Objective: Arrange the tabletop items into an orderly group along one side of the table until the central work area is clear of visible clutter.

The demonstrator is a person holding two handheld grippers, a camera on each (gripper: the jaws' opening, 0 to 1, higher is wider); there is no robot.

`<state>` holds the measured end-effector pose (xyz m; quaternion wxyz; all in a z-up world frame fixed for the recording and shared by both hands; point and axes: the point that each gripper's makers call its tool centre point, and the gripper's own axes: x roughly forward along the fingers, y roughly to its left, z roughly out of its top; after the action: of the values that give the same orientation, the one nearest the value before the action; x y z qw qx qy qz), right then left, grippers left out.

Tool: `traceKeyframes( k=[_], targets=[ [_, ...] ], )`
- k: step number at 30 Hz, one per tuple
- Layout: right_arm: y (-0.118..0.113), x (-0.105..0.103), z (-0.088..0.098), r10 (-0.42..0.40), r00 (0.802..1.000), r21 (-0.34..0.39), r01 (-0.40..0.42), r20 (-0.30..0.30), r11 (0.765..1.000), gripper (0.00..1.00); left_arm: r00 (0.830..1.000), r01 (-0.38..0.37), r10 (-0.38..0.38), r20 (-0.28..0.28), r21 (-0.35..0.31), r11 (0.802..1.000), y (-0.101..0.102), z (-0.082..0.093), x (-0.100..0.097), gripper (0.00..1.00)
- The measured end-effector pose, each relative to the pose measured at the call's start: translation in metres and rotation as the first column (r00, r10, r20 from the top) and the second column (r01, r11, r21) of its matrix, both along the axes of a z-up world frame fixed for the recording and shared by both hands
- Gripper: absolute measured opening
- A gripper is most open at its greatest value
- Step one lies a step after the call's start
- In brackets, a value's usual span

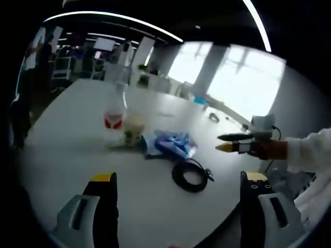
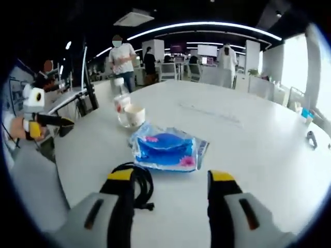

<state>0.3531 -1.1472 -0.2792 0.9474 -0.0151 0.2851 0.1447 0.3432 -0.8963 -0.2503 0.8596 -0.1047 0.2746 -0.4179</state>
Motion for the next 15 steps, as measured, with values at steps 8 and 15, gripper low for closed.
traceKeyframes(
  k=[8,15],
  targets=[
    [-0.032,-0.006,-0.029,0.0,0.998,0.058,0.004,-0.067,0.998,0.53,1.0,0.02,-0.019,-0.012,0.088,0.996,-0.032,-0.007,0.0,0.95],
    [-0.038,-0.003,-0.03,0.02,0.997,0.088,-0.014,-0.072,0.996,0.51,0.999,-0.017,0.02,-0.041,0.074,0.997,-0.044,-0.006,0.016,0.95]
  ],
)
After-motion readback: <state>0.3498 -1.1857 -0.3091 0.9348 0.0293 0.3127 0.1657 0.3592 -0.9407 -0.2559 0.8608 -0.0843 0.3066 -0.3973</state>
